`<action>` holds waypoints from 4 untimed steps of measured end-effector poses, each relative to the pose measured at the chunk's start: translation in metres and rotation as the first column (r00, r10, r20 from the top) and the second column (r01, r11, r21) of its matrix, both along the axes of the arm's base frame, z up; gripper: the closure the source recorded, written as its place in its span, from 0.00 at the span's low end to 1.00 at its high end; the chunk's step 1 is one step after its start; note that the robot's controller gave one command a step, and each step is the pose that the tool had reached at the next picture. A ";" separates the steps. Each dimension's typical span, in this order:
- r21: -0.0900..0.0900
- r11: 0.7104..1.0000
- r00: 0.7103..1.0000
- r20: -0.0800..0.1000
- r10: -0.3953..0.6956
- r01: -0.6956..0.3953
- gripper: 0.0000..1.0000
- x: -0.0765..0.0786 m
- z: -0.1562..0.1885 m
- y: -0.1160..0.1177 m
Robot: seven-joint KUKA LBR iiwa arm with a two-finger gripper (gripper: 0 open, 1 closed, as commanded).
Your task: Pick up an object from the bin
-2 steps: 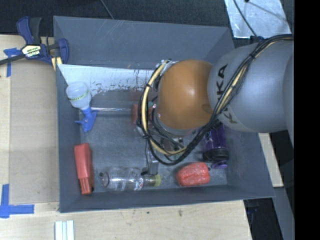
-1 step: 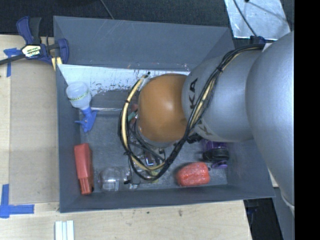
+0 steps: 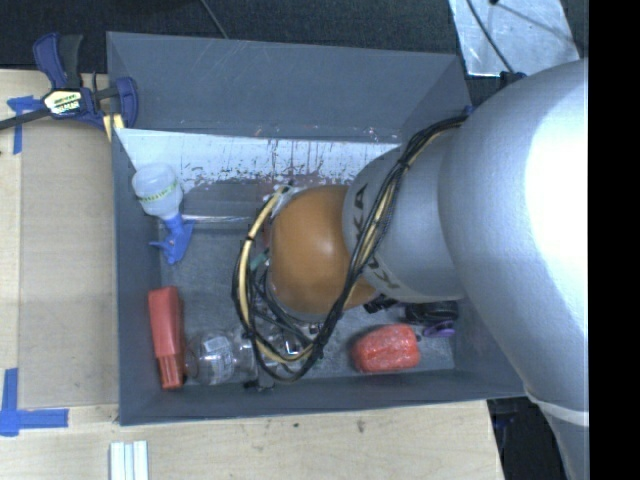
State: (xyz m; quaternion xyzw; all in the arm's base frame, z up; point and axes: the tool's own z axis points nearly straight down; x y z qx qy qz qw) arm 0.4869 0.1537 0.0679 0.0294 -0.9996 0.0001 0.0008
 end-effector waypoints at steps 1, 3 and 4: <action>-0.003 0.945 0.945 0.016 0.326 -0.326 1.00 0.003 0.004 0.017; -0.002 0.946 0.945 0.013 0.325 -0.325 1.00 0.002 0.007 0.017; -0.001 0.945 0.945 0.000 0.328 -0.328 1.00 -0.001 0.020 0.017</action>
Offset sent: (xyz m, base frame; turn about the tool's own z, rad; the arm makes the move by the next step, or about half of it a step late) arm 0.0000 0.0000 0.0000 0.0000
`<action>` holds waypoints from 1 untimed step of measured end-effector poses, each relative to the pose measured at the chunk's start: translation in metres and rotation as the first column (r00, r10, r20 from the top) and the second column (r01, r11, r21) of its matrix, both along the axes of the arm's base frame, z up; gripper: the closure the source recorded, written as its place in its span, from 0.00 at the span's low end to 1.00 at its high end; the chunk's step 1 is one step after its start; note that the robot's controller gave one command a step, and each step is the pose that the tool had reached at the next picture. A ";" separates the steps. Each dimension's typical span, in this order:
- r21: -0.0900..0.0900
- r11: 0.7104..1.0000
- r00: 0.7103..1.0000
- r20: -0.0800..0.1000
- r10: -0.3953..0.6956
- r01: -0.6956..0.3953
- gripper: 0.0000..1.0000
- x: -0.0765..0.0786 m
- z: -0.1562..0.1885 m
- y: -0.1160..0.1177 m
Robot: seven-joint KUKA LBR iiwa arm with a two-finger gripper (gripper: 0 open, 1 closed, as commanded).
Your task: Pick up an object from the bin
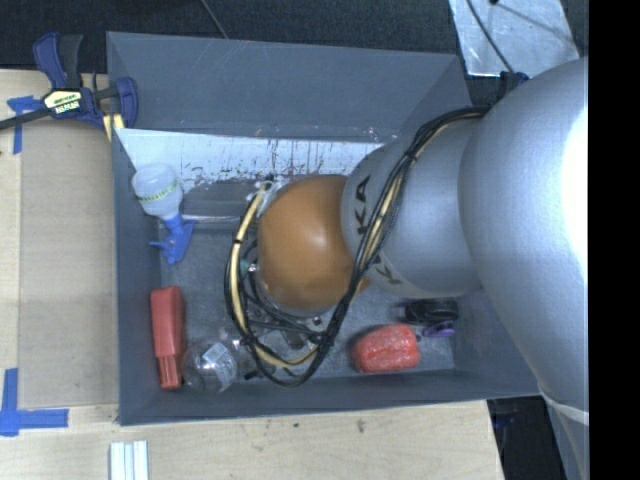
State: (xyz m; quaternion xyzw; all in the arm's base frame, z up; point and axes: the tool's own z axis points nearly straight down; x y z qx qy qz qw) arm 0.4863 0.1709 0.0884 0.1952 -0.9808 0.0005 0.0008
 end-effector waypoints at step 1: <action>0.002 1.000 1.000 0.003 -0.001 0.001 1.00 0.001 0.016 0.000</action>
Offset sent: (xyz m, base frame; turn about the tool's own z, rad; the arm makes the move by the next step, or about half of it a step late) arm -0.0001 0.0001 0.0242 0.0000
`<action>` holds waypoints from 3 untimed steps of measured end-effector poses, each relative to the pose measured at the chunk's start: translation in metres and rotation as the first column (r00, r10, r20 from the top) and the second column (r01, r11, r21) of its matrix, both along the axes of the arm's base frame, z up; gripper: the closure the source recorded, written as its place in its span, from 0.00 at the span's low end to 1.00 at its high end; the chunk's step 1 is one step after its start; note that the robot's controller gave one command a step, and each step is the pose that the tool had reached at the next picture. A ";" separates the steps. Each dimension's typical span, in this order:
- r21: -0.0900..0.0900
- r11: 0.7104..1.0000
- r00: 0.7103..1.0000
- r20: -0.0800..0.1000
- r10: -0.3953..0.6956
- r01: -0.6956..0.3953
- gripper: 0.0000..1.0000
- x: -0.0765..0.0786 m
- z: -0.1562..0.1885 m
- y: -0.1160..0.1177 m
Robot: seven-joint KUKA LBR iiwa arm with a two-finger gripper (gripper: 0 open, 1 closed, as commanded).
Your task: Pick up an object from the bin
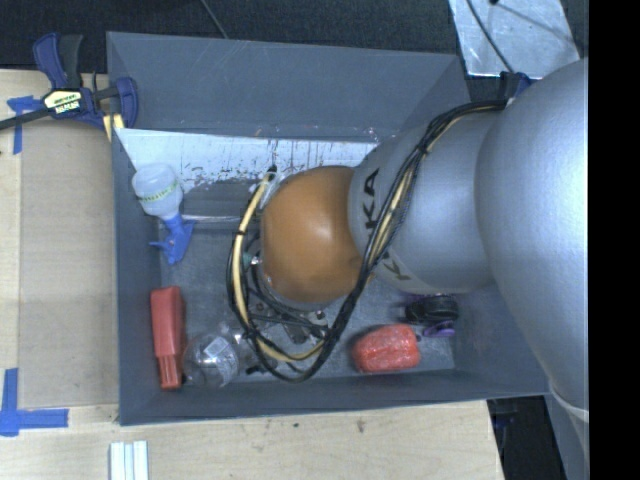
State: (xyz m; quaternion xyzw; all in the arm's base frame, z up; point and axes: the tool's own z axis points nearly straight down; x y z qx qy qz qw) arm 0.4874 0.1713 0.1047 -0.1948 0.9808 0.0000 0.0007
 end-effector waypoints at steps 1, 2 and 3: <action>0.002 1.000 1.000 0.006 0.000 0.000 1.00 0.001 0.007 0.000; 0.000 1.000 1.000 -0.001 0.000 0.000 1.00 0.000 0.011 0.000; -0.002 1.000 1.000 -0.008 0.000 0.000 1.00 -0.002 0.030 -0.001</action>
Offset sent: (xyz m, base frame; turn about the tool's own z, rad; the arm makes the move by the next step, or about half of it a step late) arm -0.0001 0.0000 0.0721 0.0000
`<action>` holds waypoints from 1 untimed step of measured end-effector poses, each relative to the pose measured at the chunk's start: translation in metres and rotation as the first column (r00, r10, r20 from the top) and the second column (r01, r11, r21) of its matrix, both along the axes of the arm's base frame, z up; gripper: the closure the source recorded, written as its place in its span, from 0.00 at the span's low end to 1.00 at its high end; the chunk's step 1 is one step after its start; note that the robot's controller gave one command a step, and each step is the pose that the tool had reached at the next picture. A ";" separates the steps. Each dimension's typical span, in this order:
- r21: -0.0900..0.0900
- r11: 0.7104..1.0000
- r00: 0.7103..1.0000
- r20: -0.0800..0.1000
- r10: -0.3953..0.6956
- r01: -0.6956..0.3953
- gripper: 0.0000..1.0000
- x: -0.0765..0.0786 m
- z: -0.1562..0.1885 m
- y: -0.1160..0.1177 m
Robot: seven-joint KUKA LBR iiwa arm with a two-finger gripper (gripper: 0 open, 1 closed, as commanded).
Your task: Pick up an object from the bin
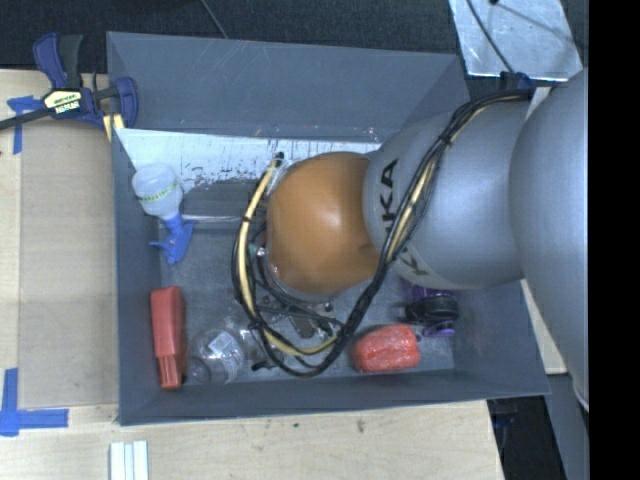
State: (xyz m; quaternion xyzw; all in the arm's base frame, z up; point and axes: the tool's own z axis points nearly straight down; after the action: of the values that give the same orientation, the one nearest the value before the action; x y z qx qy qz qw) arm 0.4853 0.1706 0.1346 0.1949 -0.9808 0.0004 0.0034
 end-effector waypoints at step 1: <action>0.002 1.000 1.000 0.006 0.000 0.000 1.00 0.002 0.021 0.000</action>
Offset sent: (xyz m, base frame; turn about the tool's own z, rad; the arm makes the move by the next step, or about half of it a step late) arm 0.0000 0.0000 0.0482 0.0000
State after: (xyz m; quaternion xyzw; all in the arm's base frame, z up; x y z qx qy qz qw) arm 0.4869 0.1711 0.1551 0.1949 -0.9808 0.0001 0.0001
